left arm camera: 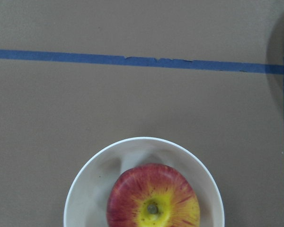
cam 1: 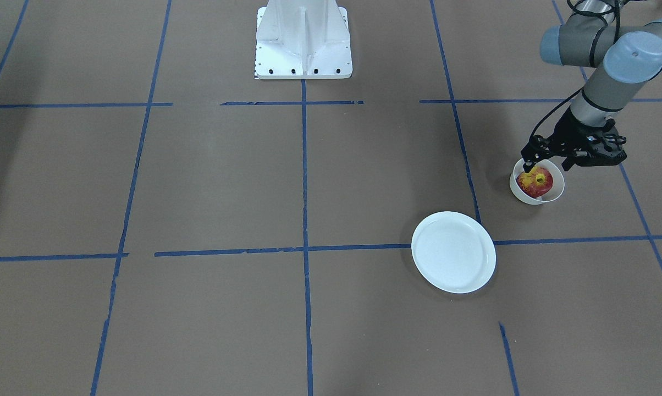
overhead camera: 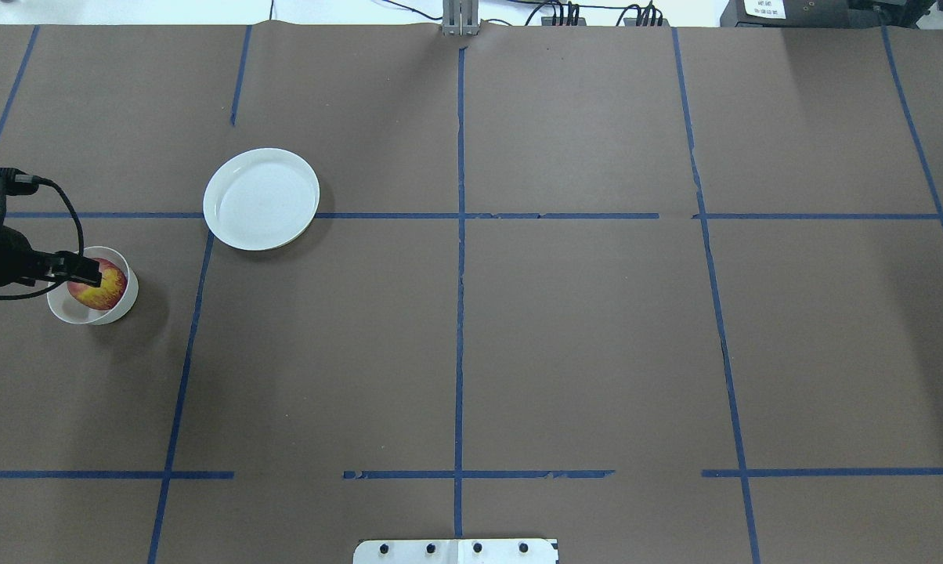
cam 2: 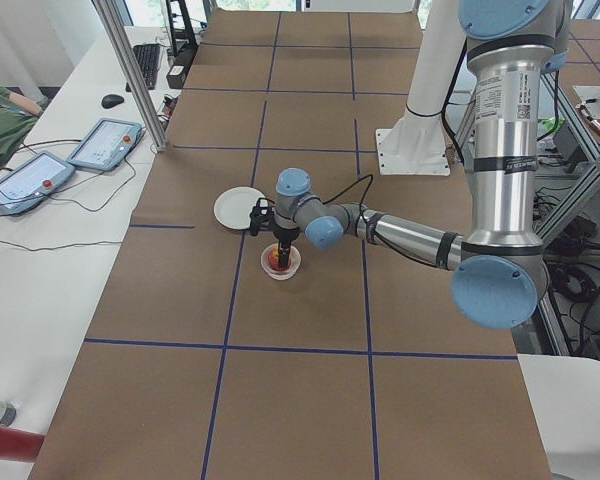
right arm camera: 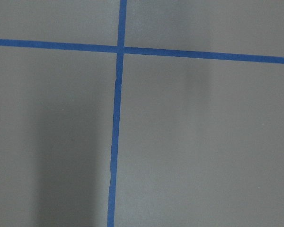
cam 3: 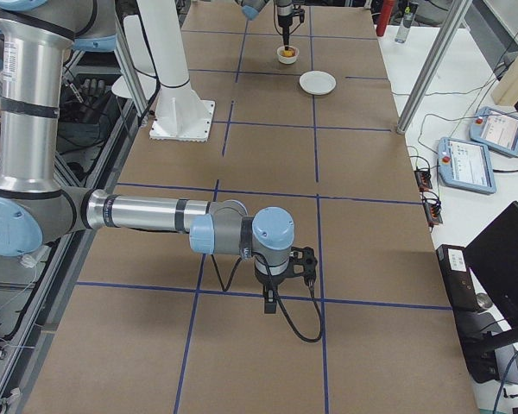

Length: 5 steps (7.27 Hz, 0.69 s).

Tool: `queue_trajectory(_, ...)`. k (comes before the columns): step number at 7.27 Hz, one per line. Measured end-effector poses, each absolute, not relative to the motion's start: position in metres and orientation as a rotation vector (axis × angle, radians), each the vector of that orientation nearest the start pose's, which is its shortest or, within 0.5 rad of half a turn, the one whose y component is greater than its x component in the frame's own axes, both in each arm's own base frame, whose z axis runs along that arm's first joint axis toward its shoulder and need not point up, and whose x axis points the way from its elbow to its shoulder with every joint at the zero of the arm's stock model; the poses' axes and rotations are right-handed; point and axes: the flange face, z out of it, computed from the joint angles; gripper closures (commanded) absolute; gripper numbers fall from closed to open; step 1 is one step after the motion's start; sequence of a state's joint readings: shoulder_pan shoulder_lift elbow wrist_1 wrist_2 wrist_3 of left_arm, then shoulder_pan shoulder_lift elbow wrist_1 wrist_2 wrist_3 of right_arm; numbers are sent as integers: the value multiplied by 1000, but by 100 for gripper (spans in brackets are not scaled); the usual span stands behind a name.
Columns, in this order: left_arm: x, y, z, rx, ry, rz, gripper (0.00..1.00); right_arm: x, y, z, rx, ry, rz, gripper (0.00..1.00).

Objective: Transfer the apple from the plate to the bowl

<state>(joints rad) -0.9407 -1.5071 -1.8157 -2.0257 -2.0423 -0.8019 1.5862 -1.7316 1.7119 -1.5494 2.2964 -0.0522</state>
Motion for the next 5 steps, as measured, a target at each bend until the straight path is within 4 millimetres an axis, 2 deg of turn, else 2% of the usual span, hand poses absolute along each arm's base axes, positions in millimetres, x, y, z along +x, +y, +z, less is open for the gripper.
queue_trajectory(2,132,-474,541,219,635,119,0,74,-423,664,26,-725,-36,0)
queue_trajectory(3,79,-481,548,212,626,177,0,74,-423,664,27,-725,-36,0)
queue_trajectory(5,-32,-474,569,170,673,179,0,74,-423,664,27,-725,-36,0)
